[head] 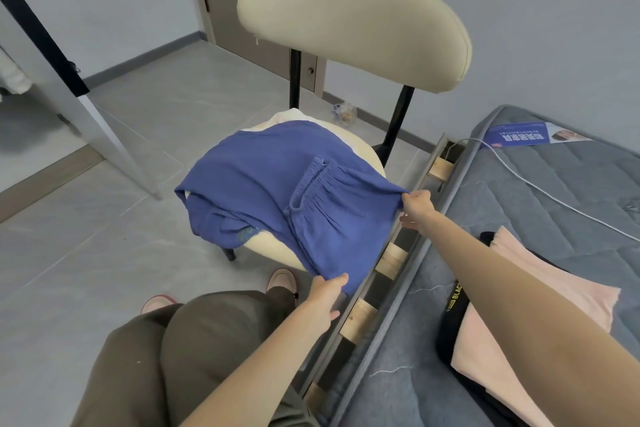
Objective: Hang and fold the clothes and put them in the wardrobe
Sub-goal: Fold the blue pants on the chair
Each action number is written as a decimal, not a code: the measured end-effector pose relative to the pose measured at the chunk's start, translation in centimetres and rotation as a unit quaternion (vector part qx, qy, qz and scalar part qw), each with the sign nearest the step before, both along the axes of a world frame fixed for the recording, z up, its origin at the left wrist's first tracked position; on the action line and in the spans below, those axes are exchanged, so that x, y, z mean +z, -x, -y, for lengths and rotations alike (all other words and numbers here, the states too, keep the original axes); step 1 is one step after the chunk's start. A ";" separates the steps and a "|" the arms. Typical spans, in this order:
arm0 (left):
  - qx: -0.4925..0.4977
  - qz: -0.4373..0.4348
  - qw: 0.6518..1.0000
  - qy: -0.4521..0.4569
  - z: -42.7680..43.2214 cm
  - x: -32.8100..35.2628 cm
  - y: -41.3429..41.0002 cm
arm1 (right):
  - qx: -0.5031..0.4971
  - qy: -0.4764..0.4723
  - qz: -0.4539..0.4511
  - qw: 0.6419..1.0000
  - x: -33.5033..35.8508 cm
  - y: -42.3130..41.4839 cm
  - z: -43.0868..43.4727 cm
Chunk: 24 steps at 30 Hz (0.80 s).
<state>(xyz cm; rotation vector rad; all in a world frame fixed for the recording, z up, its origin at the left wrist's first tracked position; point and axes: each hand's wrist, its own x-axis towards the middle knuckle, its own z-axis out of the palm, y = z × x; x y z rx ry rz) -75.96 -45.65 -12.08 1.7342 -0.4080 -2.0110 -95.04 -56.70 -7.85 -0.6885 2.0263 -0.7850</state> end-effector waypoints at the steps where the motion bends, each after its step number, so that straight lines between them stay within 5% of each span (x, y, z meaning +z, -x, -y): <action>1: 0.014 0.009 1.000 -0.003 0.0 -0.3 -0.1 | -0.029 -0.005 0.035 0.999 -0.2 0.0 -0.1; 8: 0.075 0.018 0.997 -0.004 0.6 -1.7 -0.3 | -0.037 -0.052 0.255 0.965 -2.2 -0.3 -1.4; 19: 0.119 -0.146 0.982 -0.016 0.8 -0.1 0.5 | -0.058 -0.019 0.359 0.931 -1.5 -1.1 -1.0; 24: 0.121 -0.171 0.978 -0.006 0.8 1.9 1.0 | -0.081 0.051 0.299 0.950 0.2 -0.5 -1.0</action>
